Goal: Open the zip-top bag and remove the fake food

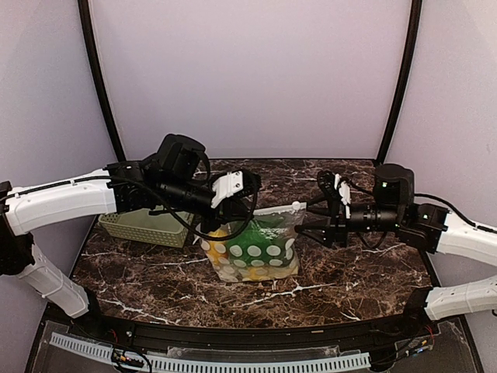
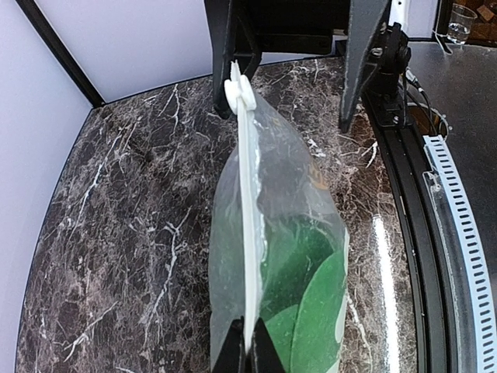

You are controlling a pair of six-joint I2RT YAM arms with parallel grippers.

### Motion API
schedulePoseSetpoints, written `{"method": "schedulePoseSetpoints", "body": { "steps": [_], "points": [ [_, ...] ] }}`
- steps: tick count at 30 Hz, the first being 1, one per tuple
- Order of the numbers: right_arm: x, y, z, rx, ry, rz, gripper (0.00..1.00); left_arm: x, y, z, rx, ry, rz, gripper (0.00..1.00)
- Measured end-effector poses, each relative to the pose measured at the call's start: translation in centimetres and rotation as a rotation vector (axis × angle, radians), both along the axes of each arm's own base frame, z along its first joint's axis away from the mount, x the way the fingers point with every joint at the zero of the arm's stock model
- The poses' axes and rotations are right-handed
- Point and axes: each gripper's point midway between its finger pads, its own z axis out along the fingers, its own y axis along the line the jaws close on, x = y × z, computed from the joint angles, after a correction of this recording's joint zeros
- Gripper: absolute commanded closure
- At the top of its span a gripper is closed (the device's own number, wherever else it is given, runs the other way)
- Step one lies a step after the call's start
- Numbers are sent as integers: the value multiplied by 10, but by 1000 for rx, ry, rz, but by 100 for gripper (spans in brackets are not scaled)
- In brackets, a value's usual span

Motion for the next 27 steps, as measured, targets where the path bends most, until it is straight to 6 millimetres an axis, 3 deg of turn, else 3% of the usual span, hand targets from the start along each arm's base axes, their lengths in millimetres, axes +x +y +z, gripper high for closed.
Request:
{"method": "schedulePoseSetpoints", "body": {
  "steps": [4,12,13,16,20,27],
  "points": [
    [-1,8,-7,-6,17,29,58,-4,-2,-3,-9,6,-22,99],
    [1,14,-17,-25,42,38,100,-5,-3,-3,-19,1,-37,97],
    [1,14,-17,-25,45,36,100,-5,-3,-3,-19,-1,-37,93],
    [2,15,-17,-26,54,35,100,-4,-2,-4,-17,-9,-34,67],
    [3,16,-13,-24,61,34,100,-2,-2,1,-21,-6,-13,52],
    [2,19,-12,-33,73,38,100,-12,-33,47,-122,-35,-46,50]
  ]
}}
